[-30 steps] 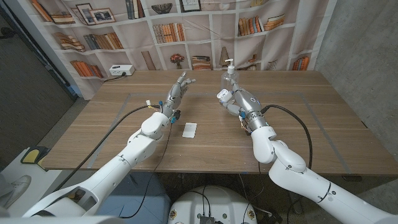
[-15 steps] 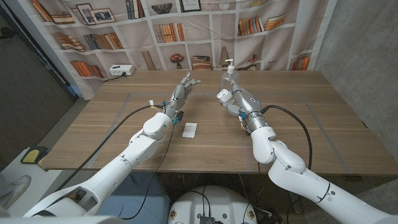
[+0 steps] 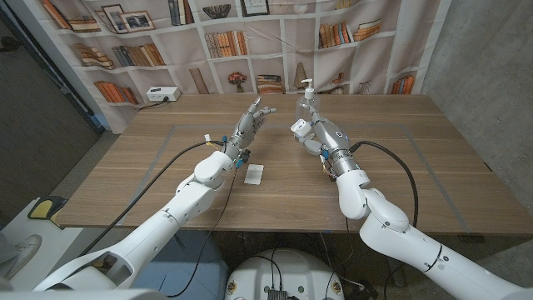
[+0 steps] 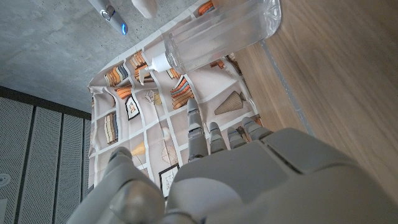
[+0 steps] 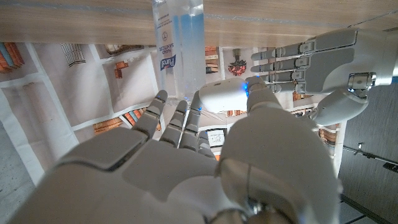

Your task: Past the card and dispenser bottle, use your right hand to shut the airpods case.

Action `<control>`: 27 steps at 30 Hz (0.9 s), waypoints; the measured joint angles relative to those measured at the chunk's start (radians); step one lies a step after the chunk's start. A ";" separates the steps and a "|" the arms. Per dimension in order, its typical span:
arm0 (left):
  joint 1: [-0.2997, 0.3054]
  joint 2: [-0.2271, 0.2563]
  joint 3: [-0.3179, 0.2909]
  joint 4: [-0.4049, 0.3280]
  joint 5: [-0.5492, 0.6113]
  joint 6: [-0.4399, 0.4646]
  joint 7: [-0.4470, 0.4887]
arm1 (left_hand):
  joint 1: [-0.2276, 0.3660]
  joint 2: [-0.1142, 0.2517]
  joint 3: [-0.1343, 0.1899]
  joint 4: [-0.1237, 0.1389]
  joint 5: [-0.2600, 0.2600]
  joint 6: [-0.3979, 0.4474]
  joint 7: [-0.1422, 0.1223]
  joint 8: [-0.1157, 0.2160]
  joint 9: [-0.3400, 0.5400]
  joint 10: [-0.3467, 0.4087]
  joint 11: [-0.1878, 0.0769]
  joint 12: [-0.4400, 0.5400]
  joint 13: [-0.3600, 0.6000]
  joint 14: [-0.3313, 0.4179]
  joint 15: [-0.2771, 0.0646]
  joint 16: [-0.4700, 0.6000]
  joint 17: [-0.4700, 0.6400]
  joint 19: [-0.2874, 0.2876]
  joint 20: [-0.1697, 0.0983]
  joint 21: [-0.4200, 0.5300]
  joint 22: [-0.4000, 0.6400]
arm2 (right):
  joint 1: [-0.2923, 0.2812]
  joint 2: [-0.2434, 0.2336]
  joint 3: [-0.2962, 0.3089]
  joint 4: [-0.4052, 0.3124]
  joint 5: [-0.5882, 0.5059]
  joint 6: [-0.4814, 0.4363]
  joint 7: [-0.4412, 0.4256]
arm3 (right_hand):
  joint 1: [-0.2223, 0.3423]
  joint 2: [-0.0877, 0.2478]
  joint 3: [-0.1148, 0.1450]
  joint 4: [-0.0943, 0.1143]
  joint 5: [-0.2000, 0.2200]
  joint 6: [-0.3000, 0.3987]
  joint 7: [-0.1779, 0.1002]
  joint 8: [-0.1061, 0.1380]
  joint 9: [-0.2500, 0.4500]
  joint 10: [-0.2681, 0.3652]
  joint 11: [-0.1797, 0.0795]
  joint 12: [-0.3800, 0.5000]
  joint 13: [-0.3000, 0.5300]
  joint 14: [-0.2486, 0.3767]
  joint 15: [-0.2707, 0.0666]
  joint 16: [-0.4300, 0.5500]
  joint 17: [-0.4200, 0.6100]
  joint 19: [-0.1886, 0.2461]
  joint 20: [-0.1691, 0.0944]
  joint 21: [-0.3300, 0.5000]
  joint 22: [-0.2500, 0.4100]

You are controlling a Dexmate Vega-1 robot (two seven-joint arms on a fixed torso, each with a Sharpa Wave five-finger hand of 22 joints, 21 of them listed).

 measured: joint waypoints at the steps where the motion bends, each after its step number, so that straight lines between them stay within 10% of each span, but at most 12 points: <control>1: 0.000 0.000 0.000 0.000 -0.001 0.001 -0.003 | 0.000 0.000 -0.003 0.003 0.000 0.003 0.003 0.000 0.000 0.000 0.000 0.000 0.000 0.004 0.004 0.000 0.000 0.000 0.000 0.000 0.000 | 0.000 0.001 0.000 0.001 0.000 0.000 0.000 | 0.000 0.000 0.000 0.000 0.001 0.000 0.000 0.000 0.000 0.000 0.000 0.000 -0.002 0.000 0.000 0.000 0.000 0.000 0.000 0.000 0.000; 27: 0.004 -0.006 0.033 -0.020 -0.020 0.010 -0.070 | -0.008 -0.008 -0.011 0.003 0.000 0.023 0.015 0.000 0.000 0.009 0.002 0.000 0.000 0.007 0.007 0.000 0.000 0.000 0.000 0.000 0.000 | -0.002 0.012 0.003 0.000 -0.020 0.004 -0.020 | 0.004 -0.004 0.000 0.000 0.005 0.011 0.000 -0.005 0.000 0.000 0.000 0.000 -0.004 0.007 0.000 -0.004 0.000 0.000 0.000 0.000 0.000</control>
